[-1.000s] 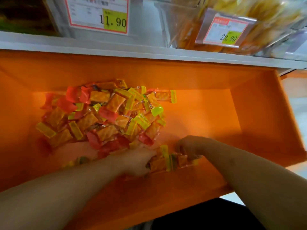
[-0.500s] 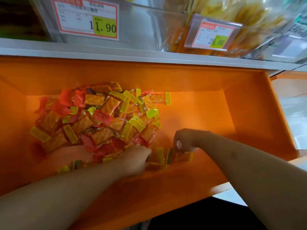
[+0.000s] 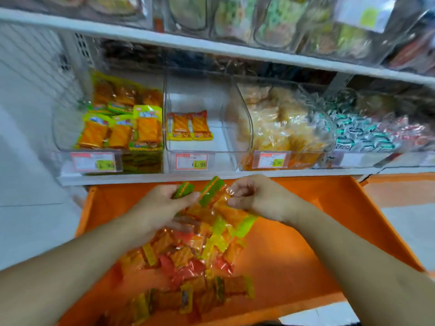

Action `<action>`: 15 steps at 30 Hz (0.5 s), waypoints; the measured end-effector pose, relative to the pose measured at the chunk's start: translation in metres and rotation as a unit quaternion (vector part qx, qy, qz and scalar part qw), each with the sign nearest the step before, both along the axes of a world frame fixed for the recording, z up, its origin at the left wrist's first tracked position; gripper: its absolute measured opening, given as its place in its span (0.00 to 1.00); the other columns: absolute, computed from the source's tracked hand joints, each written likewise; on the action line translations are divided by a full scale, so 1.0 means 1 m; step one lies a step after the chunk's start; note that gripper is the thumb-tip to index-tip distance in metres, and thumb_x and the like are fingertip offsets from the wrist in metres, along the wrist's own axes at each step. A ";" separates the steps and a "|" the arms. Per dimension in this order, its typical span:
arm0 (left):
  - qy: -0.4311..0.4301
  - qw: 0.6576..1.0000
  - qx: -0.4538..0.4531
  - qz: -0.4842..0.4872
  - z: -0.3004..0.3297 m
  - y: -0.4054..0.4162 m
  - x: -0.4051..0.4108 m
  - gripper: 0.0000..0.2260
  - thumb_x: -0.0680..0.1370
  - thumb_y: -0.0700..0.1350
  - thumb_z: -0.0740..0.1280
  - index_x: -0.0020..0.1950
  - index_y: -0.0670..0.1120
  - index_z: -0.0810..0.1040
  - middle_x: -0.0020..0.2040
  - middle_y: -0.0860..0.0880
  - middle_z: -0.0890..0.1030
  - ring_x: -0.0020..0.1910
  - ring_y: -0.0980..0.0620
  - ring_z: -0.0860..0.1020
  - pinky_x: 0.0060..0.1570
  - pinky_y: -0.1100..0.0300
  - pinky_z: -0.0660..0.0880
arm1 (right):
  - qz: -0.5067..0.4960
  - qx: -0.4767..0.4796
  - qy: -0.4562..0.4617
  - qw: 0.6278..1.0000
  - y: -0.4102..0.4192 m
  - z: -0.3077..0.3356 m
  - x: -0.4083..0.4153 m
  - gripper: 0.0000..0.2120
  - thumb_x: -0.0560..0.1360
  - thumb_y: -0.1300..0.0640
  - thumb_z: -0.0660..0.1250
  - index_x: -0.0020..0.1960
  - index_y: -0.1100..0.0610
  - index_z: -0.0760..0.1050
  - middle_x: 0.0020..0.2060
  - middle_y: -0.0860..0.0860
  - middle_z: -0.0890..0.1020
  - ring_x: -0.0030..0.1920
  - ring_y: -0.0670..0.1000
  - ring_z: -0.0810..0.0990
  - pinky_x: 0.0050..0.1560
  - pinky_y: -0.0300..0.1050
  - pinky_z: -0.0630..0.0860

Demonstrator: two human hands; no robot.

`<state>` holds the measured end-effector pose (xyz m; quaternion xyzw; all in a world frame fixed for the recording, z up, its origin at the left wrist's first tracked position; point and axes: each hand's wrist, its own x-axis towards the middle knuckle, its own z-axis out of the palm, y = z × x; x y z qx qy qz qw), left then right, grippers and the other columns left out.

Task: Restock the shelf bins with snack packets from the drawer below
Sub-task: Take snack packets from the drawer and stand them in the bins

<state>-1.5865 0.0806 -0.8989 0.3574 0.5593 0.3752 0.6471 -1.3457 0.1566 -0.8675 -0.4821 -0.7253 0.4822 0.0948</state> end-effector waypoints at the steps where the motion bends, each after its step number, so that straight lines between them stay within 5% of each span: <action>1: -0.014 1.000 0.005 0.006 0.020 -0.005 -0.005 0.11 0.80 0.46 0.71 0.60 0.43 0.81 0.51 0.37 0.87 0.46 0.34 0.86 0.40 0.49 0.85 | -0.021 0.022 0.028 0.999 -0.010 0.010 -0.011 0.10 0.77 0.62 0.75 0.42 0.52 0.77 0.27 0.42 0.72 0.29 0.43 0.67 0.31 0.34 0.64; 5: 0.029 0.997 0.068 -0.004 0.078 -0.030 -0.022 0.16 0.73 0.50 0.75 0.56 0.42 0.84 0.47 0.43 0.88 0.41 0.45 0.86 0.35 0.56 0.82 | -0.077 0.134 0.101 0.983 -0.043 0.039 -0.045 0.10 0.75 0.61 0.78 0.40 0.51 0.79 0.30 0.45 0.71 0.33 0.46 0.68 0.34 0.39 0.66; 8: 0.123 0.984 0.126 -0.016 0.095 -0.046 -0.032 0.08 0.76 0.46 0.76 0.51 0.44 0.85 0.41 0.43 0.87 0.35 0.50 0.84 0.33 0.61 0.77 | -0.081 0.183 0.133 0.971 -0.061 0.050 -0.064 0.09 0.73 0.58 0.80 0.40 0.49 0.81 0.30 0.43 0.74 0.33 0.42 0.72 0.36 0.36 0.68; 15: 0.186 0.966 0.177 -0.023 0.103 -0.044 -0.052 0.05 0.80 0.46 0.73 0.46 0.47 0.83 0.39 0.44 0.87 0.33 0.45 0.79 0.36 0.53 0.75 | -0.086 0.185 0.111 0.973 -0.063 0.063 -0.085 0.09 0.73 0.51 0.79 0.51 0.47 0.82 0.43 0.48 0.83 0.47 0.46 0.81 0.47 0.39 0.77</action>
